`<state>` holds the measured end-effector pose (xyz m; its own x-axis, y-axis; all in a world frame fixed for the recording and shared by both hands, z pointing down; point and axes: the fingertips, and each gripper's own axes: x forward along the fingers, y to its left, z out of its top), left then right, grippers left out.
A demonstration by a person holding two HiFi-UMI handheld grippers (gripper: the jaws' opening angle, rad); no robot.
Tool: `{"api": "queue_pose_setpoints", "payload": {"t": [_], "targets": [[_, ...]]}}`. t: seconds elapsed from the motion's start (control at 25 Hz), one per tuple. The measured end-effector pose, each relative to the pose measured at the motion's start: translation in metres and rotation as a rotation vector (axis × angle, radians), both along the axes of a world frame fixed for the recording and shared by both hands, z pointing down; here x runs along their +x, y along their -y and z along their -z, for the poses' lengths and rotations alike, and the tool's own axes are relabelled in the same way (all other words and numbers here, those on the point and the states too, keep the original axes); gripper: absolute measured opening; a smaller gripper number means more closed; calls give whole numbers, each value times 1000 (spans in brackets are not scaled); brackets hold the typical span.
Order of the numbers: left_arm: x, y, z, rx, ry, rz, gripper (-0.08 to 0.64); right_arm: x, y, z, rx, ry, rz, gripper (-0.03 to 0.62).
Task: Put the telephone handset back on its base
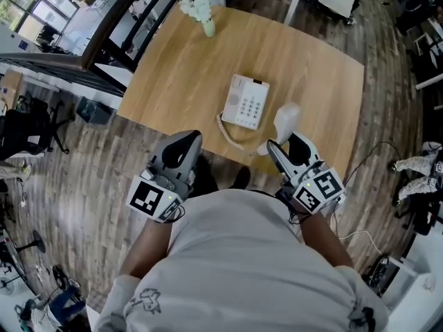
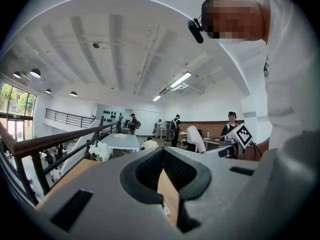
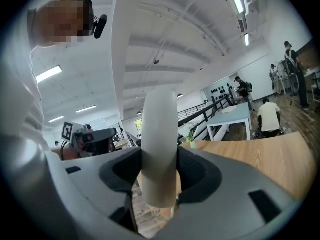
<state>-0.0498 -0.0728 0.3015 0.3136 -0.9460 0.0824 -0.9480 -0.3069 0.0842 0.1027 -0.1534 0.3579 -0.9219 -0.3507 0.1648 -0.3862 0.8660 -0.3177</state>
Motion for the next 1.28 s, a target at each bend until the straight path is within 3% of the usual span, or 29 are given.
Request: {"api": "queue_pose_setpoints", "payload": {"t": [0.36, 0.8, 1.28], "targets": [[-15, 59, -8, 9, -12, -162, 5, -20, 24, -12, -32, -28, -132, 222], [-61, 132, -24, -32, -33, -394, 5, -76, 55, -44, -113, -81, -307, 222], [-107, 164, -61, -114, -86, -541, 6, -131, 77, -114, -239, -191, -412, 222]]}}
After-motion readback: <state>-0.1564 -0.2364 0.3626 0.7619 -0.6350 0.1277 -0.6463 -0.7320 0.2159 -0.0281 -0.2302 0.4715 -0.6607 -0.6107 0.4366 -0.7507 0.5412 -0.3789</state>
